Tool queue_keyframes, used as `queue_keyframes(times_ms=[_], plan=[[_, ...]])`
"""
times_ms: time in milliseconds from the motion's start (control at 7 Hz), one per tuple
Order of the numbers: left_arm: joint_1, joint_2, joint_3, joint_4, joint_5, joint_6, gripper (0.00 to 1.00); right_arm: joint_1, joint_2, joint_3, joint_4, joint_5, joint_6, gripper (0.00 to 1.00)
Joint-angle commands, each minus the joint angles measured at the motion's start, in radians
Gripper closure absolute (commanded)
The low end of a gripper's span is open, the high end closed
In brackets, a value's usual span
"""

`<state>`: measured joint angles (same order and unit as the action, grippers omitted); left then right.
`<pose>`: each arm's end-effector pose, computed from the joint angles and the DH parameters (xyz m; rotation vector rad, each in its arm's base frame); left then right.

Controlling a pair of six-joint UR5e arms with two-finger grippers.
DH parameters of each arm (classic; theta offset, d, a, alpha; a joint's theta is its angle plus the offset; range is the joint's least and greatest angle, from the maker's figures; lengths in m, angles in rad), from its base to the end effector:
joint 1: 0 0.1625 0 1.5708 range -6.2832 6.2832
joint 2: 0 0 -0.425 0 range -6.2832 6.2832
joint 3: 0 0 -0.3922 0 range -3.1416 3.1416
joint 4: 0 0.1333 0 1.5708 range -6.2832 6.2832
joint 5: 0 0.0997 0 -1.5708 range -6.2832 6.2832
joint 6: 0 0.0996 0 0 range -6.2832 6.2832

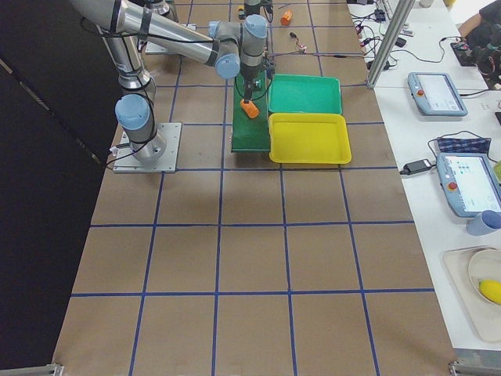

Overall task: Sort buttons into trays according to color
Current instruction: 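Place the yellow button on the belt with left while right holds cylinder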

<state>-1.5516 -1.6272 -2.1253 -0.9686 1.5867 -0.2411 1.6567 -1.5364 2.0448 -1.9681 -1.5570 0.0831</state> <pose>-0.1232 -0.4465 0.2614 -0.4054 3.0984 0.0108 0.1724 -0.4321 0.2863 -0.0032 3.1323 0.1754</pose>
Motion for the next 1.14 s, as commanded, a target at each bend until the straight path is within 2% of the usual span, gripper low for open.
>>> queue_keyframes(times_ms=[0,143,286,429,857,1000], plan=[[0.120,0.004,0.047,-0.064,0.009,0.117,0.00,0.000,-0.001,0.000,0.000,-0.002,0.000,0.00],[0.243,0.012,0.045,-0.068,0.031,0.276,0.00,0.000,-0.001,0.000,-0.005,0.000,0.001,0.00],[0.363,0.012,0.029,-0.068,0.073,0.518,0.00,0.000,0.004,0.002,-0.073,0.001,0.001,0.00],[0.471,0.017,0.003,-0.049,0.070,0.724,0.00,0.000,0.012,0.003,-0.075,-0.003,0.001,0.00],[0.739,-0.040,-0.044,0.025,0.061,0.873,0.00,0.000,0.012,0.018,-0.083,0.002,0.012,0.00],[0.751,-0.057,-0.047,0.025,0.065,0.928,0.00,0.000,0.012,0.018,-0.083,0.005,0.015,0.00]])
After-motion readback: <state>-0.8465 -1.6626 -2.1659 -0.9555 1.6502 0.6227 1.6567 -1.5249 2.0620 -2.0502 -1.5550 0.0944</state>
